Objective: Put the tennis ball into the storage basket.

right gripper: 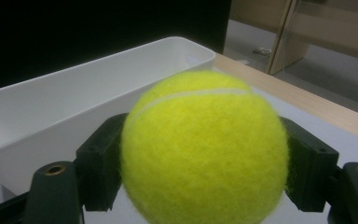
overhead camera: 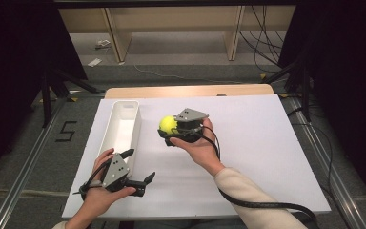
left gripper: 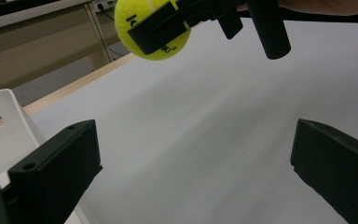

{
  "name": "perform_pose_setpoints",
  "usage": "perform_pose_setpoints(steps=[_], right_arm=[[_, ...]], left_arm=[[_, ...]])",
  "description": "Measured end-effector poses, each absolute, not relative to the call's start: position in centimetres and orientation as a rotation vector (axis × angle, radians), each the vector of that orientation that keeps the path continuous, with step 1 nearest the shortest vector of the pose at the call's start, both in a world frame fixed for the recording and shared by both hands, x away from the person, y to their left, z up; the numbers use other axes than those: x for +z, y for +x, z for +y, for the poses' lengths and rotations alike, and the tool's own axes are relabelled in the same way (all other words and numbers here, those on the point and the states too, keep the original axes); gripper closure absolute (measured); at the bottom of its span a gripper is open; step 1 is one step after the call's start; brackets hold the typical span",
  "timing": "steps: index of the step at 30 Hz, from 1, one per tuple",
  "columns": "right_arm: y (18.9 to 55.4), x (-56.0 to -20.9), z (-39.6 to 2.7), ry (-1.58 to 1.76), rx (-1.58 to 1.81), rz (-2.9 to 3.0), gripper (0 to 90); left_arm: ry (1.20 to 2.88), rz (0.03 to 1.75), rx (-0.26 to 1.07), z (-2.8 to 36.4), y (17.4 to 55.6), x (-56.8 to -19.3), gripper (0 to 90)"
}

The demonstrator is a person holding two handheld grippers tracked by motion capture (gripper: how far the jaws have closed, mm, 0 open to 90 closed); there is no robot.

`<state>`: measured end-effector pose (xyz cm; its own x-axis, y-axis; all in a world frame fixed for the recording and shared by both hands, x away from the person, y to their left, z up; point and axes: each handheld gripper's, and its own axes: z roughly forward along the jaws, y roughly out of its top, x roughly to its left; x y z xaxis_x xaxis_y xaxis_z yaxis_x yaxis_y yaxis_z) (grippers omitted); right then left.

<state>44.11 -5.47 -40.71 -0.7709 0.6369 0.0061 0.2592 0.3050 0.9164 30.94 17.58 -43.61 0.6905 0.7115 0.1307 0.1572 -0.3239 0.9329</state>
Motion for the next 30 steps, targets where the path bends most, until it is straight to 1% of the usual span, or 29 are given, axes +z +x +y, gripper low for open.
perform_pose_setpoints(steps=[30], right_arm=[[44.1, -40.5, -3.8, 0.780, 1.445, 2.245, 26.7]], left_arm=[[1.851, 0.677, 0.650, 17.6, 30.8, -43.6, 0.8]])
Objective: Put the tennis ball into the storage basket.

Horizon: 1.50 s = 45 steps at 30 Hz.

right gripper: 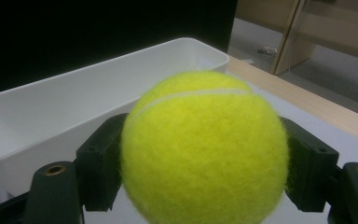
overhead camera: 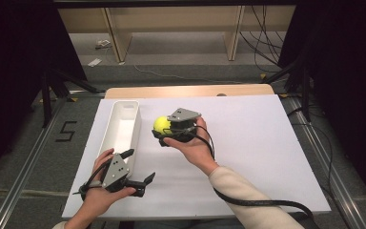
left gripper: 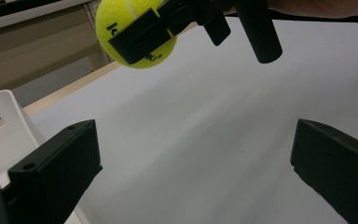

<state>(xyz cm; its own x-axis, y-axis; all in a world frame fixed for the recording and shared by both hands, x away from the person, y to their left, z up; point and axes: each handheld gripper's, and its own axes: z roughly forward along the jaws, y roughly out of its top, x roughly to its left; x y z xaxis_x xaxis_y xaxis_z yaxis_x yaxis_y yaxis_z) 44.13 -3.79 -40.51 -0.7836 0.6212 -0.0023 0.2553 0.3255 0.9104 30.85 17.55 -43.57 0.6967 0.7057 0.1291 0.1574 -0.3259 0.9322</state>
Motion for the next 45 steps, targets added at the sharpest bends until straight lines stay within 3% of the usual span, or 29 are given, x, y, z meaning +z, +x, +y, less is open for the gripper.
perform_pose_setpoints(steps=[31, 32, 34, 37, 38, 45], right_arm=[[44.5, -39.6, -1.5, 0.742, 1.460, 2.254, 26.7], [44.5, -39.6, -1.4, 0.738, 1.464, 2.253, 26.7], [44.5, -39.6, -1.1, 0.739, 1.469, 2.259, 26.7], [44.6, -39.6, -0.8, 0.730, 1.468, 2.260, 26.7], [44.6, -39.6, -0.7, 0.737, 1.468, 2.262, 26.7], [44.6, -39.5, -0.6, 0.741, 1.470, 2.261, 26.7]], left_arm=[[1.854, 0.673, 0.670, 17.6, 30.9, -43.5, 0.8], [1.898, 0.583, 0.851, 18.3, 31.5, -42.9, 0.8], [1.935, 0.497, 0.820, 18.4, 31.9, -42.8, 0.8], [1.922, 0.526, 0.807, 18.4, 31.7, -42.9, 0.8], [1.850, 0.674, 0.656, 17.6, 30.8, -43.6, 0.8], [1.855, 0.671, 0.658, 17.5, 30.8, -43.6, 0.8]])
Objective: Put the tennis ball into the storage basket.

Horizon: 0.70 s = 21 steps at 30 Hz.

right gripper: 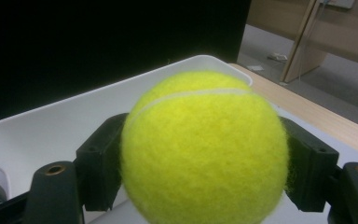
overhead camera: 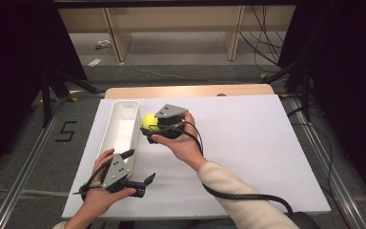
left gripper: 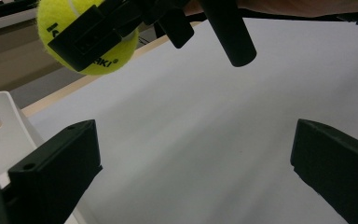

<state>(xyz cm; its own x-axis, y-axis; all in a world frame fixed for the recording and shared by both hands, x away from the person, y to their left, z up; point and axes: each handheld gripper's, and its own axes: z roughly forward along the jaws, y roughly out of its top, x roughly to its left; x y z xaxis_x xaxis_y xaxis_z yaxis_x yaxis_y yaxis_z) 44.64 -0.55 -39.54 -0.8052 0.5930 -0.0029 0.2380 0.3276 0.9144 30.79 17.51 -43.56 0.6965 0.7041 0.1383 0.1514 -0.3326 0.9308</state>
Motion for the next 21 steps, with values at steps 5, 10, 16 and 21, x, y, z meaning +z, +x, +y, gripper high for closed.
perform_pose_setpoints(steps=[5, 10, 16, 21], right_arm=[[44.69, -39.38, -0.35, 0.737, 1.471, 2.263, 26.7], [44.74, -39.43, -0.13, 0.737, 1.474, 2.268, 26.7], [44.69, -39.43, 0.26, 0.723, 1.470, 2.281, 26.7], [44.67, -39.34, 0.47, 0.723, 1.474, 2.279, 26.7]], left_arm=[[1.858, 0.670, 0.657, 17.49, 30.79, -43.58, 0.8], [1.857, 0.669, 0.656, 17.50, 30.79, -43.58, 0.8], [1.857, 0.667, 0.656, 17.44, 30.77, -43.58, 0.8], [1.857, 0.668, 0.656, 17.46, 30.77, -43.58, 0.8]])
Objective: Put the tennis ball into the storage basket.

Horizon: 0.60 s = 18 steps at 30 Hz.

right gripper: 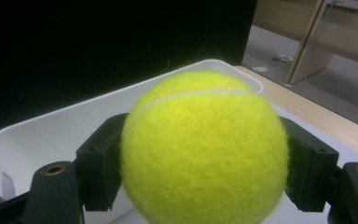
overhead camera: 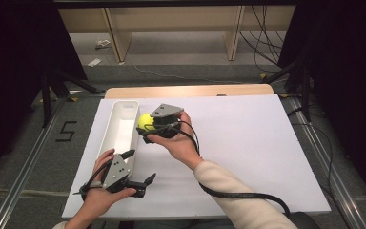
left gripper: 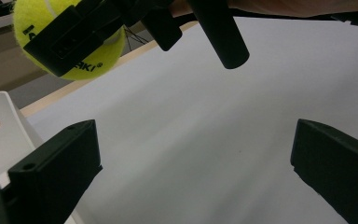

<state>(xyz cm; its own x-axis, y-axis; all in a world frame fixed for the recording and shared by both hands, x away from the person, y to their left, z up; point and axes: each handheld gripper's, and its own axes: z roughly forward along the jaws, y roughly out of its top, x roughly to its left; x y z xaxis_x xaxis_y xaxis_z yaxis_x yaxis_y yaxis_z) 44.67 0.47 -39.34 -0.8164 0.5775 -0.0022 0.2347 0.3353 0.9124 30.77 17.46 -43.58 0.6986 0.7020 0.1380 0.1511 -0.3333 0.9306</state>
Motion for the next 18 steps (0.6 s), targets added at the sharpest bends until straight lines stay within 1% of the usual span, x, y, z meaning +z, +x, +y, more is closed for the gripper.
perform_pose_setpoints(steps=[18], right_arm=[[44.90, -39.13, 1.23, 0.718, 1.476, 2.283, 26.8]], left_arm=[[1.859, 0.667, 0.657, 17.46, 30.75, -43.58, 0.7]])
